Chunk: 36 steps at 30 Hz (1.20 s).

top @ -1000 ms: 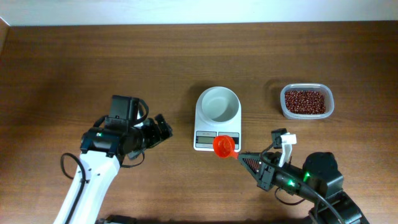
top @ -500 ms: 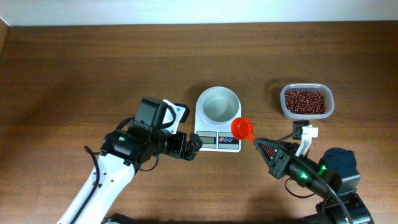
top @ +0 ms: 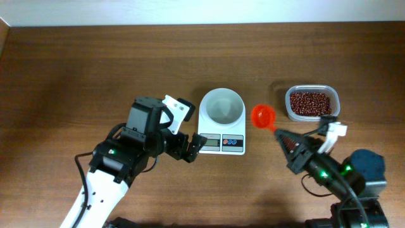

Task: Scoop and weigh 50g on scale

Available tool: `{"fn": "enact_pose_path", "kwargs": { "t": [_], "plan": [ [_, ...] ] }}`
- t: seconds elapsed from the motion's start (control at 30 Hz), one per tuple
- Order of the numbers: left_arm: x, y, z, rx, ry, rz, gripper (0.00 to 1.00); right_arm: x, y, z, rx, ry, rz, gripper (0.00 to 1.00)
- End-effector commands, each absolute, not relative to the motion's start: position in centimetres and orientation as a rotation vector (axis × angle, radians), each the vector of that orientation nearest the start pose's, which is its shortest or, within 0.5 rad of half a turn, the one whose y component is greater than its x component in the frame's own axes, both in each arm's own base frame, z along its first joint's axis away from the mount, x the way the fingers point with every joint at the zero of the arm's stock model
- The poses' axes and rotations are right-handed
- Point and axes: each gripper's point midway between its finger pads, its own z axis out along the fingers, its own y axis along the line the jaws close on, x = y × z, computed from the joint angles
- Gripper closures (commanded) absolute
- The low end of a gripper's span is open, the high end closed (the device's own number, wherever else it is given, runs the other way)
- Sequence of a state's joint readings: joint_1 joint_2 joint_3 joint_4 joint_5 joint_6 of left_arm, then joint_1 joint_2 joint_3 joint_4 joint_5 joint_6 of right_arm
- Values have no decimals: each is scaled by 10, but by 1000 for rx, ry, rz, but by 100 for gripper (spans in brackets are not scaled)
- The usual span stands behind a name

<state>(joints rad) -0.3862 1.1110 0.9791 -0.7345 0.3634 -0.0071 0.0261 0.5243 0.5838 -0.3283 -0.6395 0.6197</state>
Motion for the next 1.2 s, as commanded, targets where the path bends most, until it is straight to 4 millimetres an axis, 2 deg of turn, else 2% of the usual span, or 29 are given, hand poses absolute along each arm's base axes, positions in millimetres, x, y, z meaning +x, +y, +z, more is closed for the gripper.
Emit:
{"fn": "enact_pose_path", "kwargs": {
  "t": [0.0, 0.03, 0.07, 0.1, 0.17, 0.3, 0.37, 0.5, 0.6, 0.7, 1.17],
  "plan": [
    [249, -195, 222, 702, 2285, -809, 0, 242, 78, 295, 151, 1809, 919, 96],
    [252, -199, 227, 710, 2253, -823, 53, 244, 71, 299, 168, 1795, 902, 96],
    [254, -200, 228, 711, 2242, -823, 92, 244, 67, 302, 179, 1785, 892, 96],
    [254, -200, 228, 690, 2255, -820, 100, 245, 64, 302, 189, 1781, 884, 96],
    [259, -199, 218, 577, 2327, -742, 100, 246, 61, 302, 199, 1778, 876, 96],
    [258, -224, 181, 481, 2436, -467, 100, 246, 61, 302, 200, 1780, 876, 96],
    [259, -250, 156, 487, 2450, -378, 100, 246, 61, 302, 200, 1780, 876, 96],
    [278, -272, 98, 309, 2550, -329, 100, 246, 61, 302, 200, 1780, 876, 96],
    [289, -278, 74, 292, 2556, -290, 100, 246, 61, 302, 200, 1780, 876, 96],
    [294, -270, 50, 178, 2590, -218, 100, 246, 61, 302, 200, 1780, 876, 96],
    [299, -279, 30, 96, 2608, -253, 100, 247, 59, 301, 210, 1781, 867, 96]
  ]
}}
